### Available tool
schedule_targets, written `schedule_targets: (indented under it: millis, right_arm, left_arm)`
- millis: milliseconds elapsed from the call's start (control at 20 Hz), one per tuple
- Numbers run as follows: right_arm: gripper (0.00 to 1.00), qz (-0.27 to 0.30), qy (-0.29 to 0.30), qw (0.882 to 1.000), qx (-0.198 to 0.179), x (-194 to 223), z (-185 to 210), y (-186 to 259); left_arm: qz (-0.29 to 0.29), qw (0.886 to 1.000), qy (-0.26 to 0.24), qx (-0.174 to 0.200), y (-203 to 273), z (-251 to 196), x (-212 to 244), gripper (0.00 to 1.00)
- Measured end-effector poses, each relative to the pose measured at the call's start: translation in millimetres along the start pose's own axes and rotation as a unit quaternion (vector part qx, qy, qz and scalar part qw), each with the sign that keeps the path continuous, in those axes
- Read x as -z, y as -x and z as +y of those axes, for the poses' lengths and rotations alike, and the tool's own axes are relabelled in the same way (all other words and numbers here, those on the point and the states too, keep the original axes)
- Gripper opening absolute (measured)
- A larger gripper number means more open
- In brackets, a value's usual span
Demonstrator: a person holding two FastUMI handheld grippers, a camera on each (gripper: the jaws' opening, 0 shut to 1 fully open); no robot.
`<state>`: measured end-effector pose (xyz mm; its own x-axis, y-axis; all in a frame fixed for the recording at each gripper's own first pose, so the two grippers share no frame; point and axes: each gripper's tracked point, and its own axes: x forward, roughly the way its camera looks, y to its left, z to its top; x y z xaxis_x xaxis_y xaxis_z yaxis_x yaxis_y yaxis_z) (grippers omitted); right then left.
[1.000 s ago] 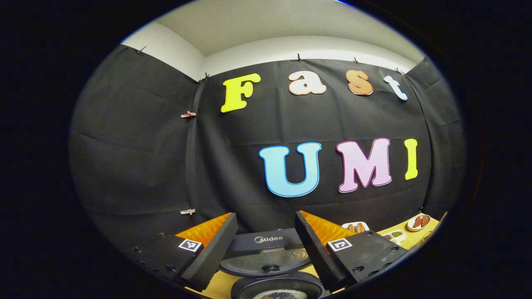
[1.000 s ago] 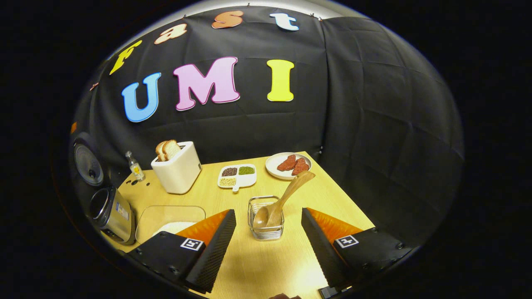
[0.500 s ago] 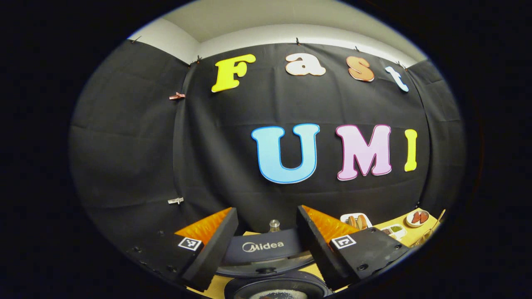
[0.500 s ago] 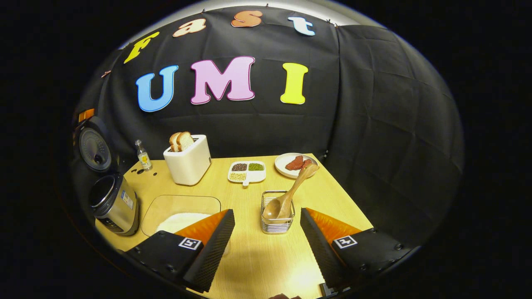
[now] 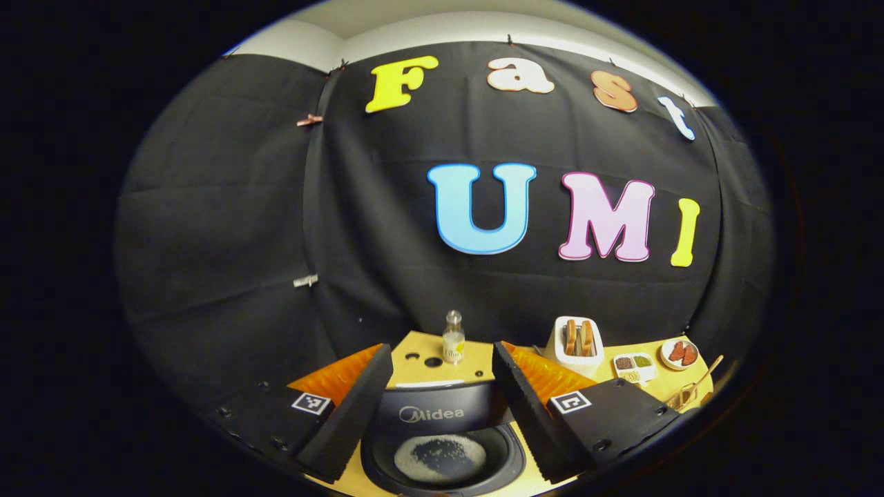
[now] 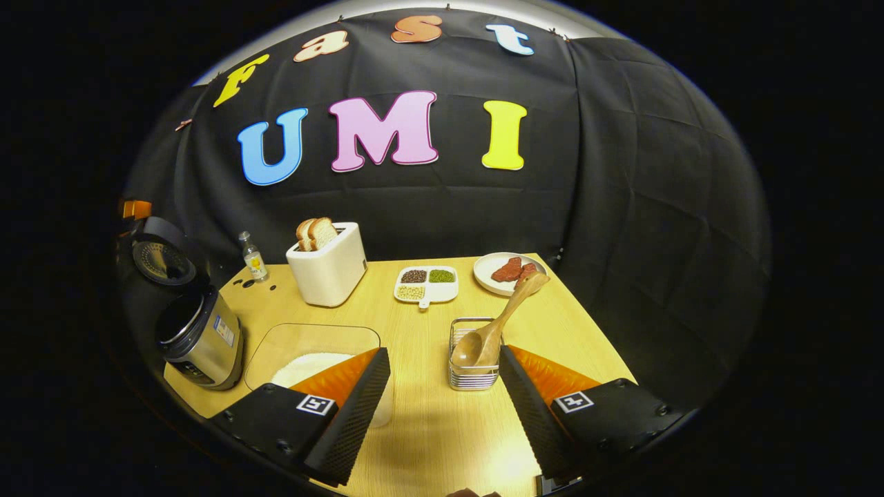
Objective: Close the left gripper, press the button to open the rice cooker; take a wooden spoon from the chopstick holder with the right hand, scoop a spoonful of rice and pour it into the rice cooker, then put the wooden spoon back into the chopstick holder.
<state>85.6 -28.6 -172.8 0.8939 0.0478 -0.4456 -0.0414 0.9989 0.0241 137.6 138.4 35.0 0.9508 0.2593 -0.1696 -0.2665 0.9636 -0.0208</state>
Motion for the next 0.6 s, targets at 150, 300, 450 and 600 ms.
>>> schedule_targets:
  millis: [150, 300, 450, 600]
  right_arm:
    - [0.99, 0.006, 0.002, 1.0, -0.014, 5, 3, -1]
    - [0.99, 0.014, 0.001, 1.0, -0.021, 17, 1, 2]
    - [0.99, 0.016, 0.005, 1.0, -0.026, 20, -1, 5]
    - [0.99, 0.024, 0.012, 0.999, -0.031, 27, -2, 7]
  left_arm:
    - [0.034, 0.999, 0.002, -0.007, 19, -3, 36, 0.99]
    - [0.063, 0.998, 0.007, -0.008, 31, -5, 75, 0.98]
    - [0.086, 0.996, 0.025, -0.009, 36, -6, 114, 0.98]
    - [0.095, 0.995, 0.03, -0.009, 36, -2, 144, 0.98]
